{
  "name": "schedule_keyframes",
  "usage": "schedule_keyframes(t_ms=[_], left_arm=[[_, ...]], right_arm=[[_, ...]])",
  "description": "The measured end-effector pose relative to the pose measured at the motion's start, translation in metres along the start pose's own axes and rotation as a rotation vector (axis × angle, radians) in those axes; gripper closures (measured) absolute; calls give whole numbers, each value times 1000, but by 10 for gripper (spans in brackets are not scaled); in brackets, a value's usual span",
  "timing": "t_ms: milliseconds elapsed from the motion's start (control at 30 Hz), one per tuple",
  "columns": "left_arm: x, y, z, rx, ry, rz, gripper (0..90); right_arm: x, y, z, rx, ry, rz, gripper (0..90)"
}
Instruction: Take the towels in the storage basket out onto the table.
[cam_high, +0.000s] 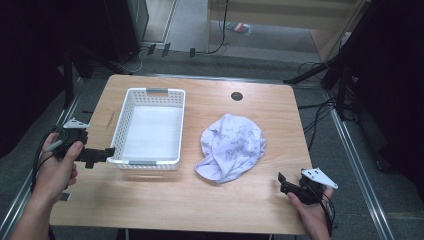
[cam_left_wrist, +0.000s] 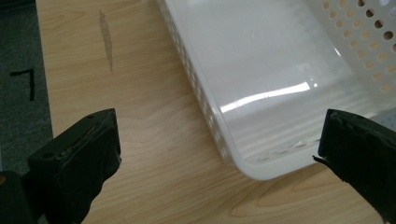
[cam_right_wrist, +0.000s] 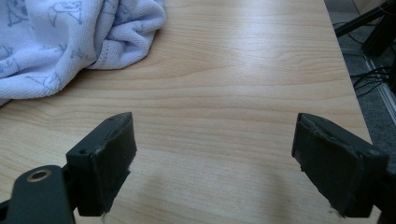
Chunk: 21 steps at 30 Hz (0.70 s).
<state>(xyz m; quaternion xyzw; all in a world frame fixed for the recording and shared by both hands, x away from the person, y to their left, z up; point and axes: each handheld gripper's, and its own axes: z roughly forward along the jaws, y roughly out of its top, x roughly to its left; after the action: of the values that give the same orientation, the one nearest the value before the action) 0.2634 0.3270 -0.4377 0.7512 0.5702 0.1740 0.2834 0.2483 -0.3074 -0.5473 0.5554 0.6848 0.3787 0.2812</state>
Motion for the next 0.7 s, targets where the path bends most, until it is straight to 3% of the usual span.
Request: schedule_keyframes(t_ms=[267,600,700], left_arm=[[19,-37,-1,-100,-16,-44,0],[39,-82,6,-219,10,-107,0],[47,-95,11,-293,10,-147,0]], right_arm=[[0,0,0,-3,-4,0,136],[1,0,0,-1,-9,1,136],[0,0,0,-4,-9,3,136]])
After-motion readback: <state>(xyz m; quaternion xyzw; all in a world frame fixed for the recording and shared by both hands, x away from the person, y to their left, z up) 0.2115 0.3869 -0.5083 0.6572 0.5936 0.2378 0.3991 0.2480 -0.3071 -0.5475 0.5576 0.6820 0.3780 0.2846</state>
